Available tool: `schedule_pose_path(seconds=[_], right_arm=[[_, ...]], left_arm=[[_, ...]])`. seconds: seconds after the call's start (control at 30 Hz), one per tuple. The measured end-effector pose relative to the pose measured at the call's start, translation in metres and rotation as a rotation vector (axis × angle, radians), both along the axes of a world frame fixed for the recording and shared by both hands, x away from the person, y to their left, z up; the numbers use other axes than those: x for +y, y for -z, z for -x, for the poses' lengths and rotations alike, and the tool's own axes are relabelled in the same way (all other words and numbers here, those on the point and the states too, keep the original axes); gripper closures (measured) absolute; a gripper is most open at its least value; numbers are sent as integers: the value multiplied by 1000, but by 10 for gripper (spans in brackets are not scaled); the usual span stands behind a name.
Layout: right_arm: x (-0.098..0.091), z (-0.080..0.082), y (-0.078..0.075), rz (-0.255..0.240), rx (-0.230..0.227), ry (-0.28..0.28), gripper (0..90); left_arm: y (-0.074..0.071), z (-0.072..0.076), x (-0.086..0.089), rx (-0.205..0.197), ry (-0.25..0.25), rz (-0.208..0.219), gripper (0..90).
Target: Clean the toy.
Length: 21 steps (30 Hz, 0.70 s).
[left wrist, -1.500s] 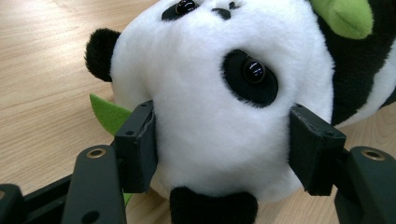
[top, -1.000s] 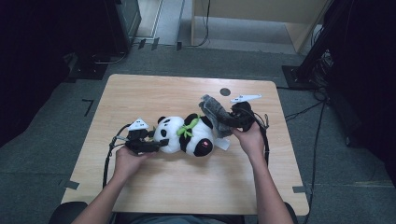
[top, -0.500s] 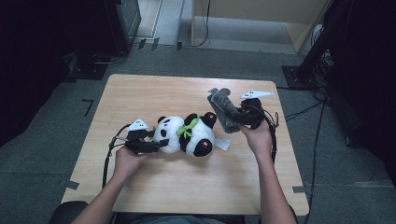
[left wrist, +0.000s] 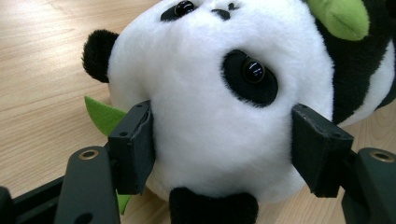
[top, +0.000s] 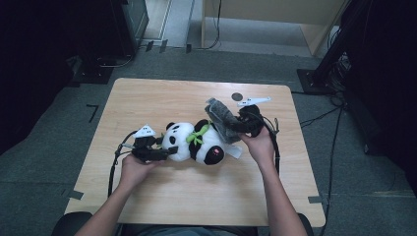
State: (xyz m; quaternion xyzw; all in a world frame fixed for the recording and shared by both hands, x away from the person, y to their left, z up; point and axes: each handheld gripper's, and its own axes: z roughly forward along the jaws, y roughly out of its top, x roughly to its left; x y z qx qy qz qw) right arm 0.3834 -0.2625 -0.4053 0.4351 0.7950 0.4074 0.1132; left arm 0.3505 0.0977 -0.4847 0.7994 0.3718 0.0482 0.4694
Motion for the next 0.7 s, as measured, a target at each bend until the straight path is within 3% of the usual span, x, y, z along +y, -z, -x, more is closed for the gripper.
schedule_pose_path(seconds=[0.2, 0.3, 0.37, 0.53, 0.67, 0.7], right_arm=[[-12, -3, 6, -3, 42, 25, 725], [-21, -5, 8, 48, 62, 64, 730], [-28, -4, 6, 55, 66, 81, 731], [-30, 4, -24, 26, 0, 67, 734], [-14, 13, -48, -12, -60, 4, 734], [-8, 15, -52, -21, -57, -15, 734]], left_arm=[[-1, -1, 0, 5, -1, -2, 310], [-1, -1, 0, 3, 3, -3, 309], [0, 0, 0, -1, 6, -3, 307], [1, 0, -1, -11, 5, 8, 301], [1, 2, -2, -22, -2, 5, 300], [1, 2, -2, -24, -3, 4, 301]])
